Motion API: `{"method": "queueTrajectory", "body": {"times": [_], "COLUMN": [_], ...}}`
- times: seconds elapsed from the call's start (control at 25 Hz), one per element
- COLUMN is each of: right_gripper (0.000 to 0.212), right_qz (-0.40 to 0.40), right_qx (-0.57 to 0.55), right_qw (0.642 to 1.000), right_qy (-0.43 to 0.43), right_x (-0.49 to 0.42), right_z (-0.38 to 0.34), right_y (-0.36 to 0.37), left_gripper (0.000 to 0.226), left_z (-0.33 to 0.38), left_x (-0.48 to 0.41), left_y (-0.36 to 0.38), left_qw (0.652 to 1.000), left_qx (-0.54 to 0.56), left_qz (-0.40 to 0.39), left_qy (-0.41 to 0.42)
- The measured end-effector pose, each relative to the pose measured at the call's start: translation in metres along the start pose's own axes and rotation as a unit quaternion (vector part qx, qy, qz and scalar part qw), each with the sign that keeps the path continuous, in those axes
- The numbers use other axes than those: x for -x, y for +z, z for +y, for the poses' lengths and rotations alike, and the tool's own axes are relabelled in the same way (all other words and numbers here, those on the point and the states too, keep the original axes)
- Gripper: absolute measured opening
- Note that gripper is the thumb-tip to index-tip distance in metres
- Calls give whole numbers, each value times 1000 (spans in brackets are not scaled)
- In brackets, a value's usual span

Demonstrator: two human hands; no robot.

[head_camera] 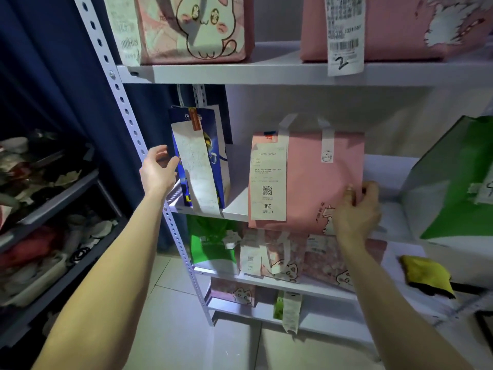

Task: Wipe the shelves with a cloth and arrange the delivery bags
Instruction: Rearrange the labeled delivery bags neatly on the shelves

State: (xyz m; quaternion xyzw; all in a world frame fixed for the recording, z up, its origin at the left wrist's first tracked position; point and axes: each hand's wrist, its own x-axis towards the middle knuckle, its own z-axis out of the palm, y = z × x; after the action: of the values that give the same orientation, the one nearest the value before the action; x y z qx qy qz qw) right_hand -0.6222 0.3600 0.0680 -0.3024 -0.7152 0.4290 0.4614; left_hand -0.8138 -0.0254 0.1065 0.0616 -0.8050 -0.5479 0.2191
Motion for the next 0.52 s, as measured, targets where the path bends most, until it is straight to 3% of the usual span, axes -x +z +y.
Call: {"method": "queueTrajectory", "body": {"times": [0.12, 0.28, 0.52], "right_gripper": [17, 17, 14], "right_qz": [-11, -7, 8], "right_qx": [-12, -3, -16], "right_qw": [1000, 1000, 1000], "right_qy": [10, 20, 8], "right_x": [7, 19, 42], "right_z": [-1, -5, 10], "right_y": [-8, -35, -120], "left_gripper": [35, 28, 19], "left_z": [8, 29, 55], "left_x": [20, 57, 115], "left_y": [0, 16, 68], "left_qw": [997, 990, 976], "left_qx": [1, 23, 24], "left_qz": [23, -66, -137], "left_qy": [75, 121, 168]}}
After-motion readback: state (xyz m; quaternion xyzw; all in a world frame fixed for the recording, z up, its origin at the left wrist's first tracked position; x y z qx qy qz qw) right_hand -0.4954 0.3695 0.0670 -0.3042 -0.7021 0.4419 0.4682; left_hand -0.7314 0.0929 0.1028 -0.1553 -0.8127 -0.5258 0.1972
